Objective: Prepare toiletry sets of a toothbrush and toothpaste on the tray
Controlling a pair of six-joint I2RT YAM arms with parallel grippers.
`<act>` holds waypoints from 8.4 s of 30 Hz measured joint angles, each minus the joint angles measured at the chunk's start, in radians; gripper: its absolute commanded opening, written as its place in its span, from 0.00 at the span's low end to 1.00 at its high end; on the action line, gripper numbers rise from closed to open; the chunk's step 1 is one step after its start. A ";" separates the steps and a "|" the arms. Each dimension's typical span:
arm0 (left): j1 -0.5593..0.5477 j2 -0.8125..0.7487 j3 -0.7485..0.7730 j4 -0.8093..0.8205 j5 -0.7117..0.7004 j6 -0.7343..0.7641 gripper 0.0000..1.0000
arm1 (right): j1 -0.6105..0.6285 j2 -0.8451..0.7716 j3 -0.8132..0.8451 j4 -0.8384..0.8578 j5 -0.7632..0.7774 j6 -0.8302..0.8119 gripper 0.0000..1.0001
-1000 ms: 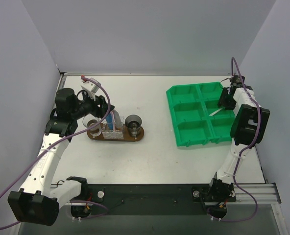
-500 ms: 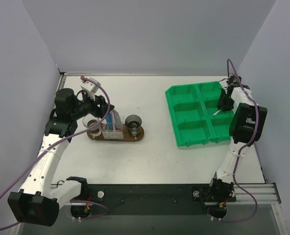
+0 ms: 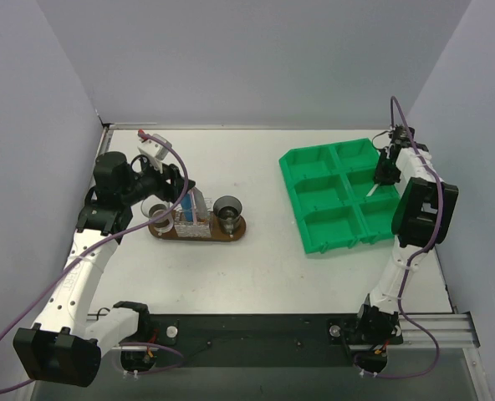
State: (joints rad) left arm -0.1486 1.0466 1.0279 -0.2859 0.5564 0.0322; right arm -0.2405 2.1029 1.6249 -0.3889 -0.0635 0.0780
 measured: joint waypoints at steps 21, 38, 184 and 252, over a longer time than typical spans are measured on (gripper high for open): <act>0.000 0.000 -0.023 0.039 0.010 -0.002 0.70 | 0.007 -0.246 -0.059 0.048 -0.036 0.038 0.00; -0.009 0.074 0.034 0.178 0.190 -0.204 0.69 | 0.113 -0.543 -0.119 0.129 -0.525 0.008 0.00; -0.093 -0.132 -0.291 0.311 -0.246 -0.136 0.00 | 0.734 -0.682 -0.205 -0.138 -0.725 -0.440 0.33; -0.051 -0.109 -0.474 0.541 -0.242 -0.158 0.00 | 0.717 -0.644 -0.227 -0.138 -0.726 -0.447 0.33</act>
State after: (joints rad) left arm -0.2001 0.9371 0.5537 0.2550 0.3141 -0.1261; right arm 0.4763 1.4586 1.3983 -0.5270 -0.7891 -0.3695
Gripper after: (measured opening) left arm 0.164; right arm 0.327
